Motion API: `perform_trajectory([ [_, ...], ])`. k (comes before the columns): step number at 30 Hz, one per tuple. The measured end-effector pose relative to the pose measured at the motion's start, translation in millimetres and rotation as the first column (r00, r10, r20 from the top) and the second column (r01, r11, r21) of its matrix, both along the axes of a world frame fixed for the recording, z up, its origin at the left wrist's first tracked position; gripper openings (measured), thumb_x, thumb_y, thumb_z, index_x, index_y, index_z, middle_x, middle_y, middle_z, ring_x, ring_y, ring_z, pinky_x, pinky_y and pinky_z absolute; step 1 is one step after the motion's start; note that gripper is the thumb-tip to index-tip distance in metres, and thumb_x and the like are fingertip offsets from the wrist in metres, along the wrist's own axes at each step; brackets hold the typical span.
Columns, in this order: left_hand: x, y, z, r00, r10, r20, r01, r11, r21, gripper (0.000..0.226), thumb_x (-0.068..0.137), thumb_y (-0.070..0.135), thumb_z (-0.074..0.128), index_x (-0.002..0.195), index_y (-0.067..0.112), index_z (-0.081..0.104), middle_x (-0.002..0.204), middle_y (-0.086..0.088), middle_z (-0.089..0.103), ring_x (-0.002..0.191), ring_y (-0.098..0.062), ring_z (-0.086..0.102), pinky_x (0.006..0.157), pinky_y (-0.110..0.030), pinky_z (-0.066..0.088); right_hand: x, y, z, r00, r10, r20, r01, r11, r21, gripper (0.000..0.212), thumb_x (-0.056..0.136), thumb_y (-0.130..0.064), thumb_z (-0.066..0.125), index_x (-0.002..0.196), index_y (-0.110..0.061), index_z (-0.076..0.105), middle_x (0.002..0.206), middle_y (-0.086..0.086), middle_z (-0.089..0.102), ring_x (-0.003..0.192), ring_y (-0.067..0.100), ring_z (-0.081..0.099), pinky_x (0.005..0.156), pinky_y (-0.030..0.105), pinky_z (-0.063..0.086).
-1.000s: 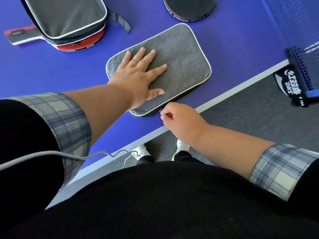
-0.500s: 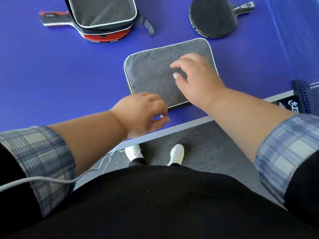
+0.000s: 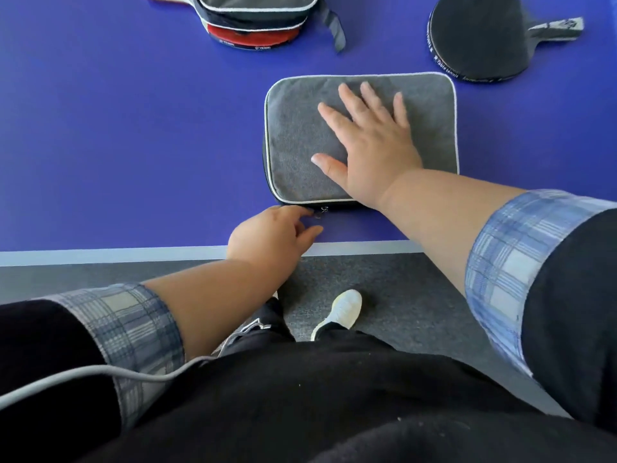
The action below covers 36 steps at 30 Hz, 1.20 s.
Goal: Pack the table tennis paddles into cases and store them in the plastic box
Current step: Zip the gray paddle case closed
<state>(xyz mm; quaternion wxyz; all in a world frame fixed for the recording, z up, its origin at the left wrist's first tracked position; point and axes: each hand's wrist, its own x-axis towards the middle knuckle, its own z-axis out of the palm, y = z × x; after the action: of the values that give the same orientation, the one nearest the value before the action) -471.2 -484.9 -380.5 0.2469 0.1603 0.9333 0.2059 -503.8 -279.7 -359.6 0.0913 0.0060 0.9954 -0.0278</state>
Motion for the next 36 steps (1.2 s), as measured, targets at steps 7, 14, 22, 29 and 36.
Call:
perform_trajectory([
  [7, 15, 23, -5, 0.974, 0.209, -0.083, -0.206, 0.978, 0.037, 0.024, 0.087, 0.059, 0.058, 0.099, 0.041, 0.067, 0.087, 0.016, 0.060, 0.078, -0.012, 0.059, 0.062, -0.030, 0.047, -3, 1, -4, 1.000, -0.005, -0.005, 0.005, 1.000, 0.002, 0.084, 0.086, -0.080, 0.017, 0.158, -0.036, 0.017, 0.169, 0.001, 0.011, 0.155, 0.029, 0.005, 0.121, 0.061, 0.000],
  [14, 12, 20, 0, 0.980, 0.165, -0.115, -0.169, 0.985, -0.021, 0.016, 0.093, 0.043, 0.047, 0.081, 0.038, 0.058, 0.081, 0.012, 0.051, 0.067, -0.019, 0.052, 0.052, -0.027, 0.037, -4, 0, -7, 1.000, -0.010, -0.027, 0.010, 1.000, -0.004, 0.084, 0.085, -0.081, 0.017, 0.157, -0.037, 0.017, 0.169, 0.001, 0.012, 0.155, 0.028, 0.005, 0.121, 0.060, 0.001],
  [22, -7, -25, 3, 0.974, 0.192, -0.121, -0.200, 0.978, -0.059, 0.017, 0.095, 0.040, 0.046, 0.084, 0.029, 0.054, 0.088, 0.009, 0.052, 0.070, -0.021, 0.054, 0.052, -0.028, 0.034, -4, -1, -8, 0.999, 0.047, 0.003, -0.047, 0.996, 0.072, 0.076, 0.089, -0.079, 0.009, 0.156, -0.044, 0.005, 0.170, 0.000, 0.005, 0.154, 0.039, 0.000, 0.117, 0.069, 0.001],
  [29, -55, -44, 9, 0.988, 0.116, -0.099, -0.124, 0.989, -0.078, 0.021, 0.098, 0.039, 0.046, 0.095, 0.024, 0.060, 0.095, 0.007, 0.054, 0.076, -0.024, 0.058, 0.060, -0.032, 0.043, -6, -4, -7, 0.999, -0.021, 0.036, 0.017, 0.995, 0.100, 0.090, 0.081, -0.086, 0.011, 0.157, -0.040, 0.001, 0.168, 0.013, 0.001, 0.153, 0.042, -0.001, 0.117, 0.069, -0.001],
  [36, -123, -33, 12, 0.989, -0.119, -0.086, 0.109, 0.987, -0.117, 0.027, 0.101, 0.043, 0.041, 0.105, 0.026, 0.061, 0.102, 0.005, 0.057, 0.082, -0.023, 0.058, 0.065, -0.037, 0.049, -7, -3, -2, 0.991, -0.056, 0.120, 0.036, 0.986, 0.164, 0.094, 0.077, -0.089, 0.000, 0.157, -0.040, -0.006, 0.168, 0.013, -0.003, 0.153, 0.039, -0.006, 0.119, 0.067, 0.001],
])
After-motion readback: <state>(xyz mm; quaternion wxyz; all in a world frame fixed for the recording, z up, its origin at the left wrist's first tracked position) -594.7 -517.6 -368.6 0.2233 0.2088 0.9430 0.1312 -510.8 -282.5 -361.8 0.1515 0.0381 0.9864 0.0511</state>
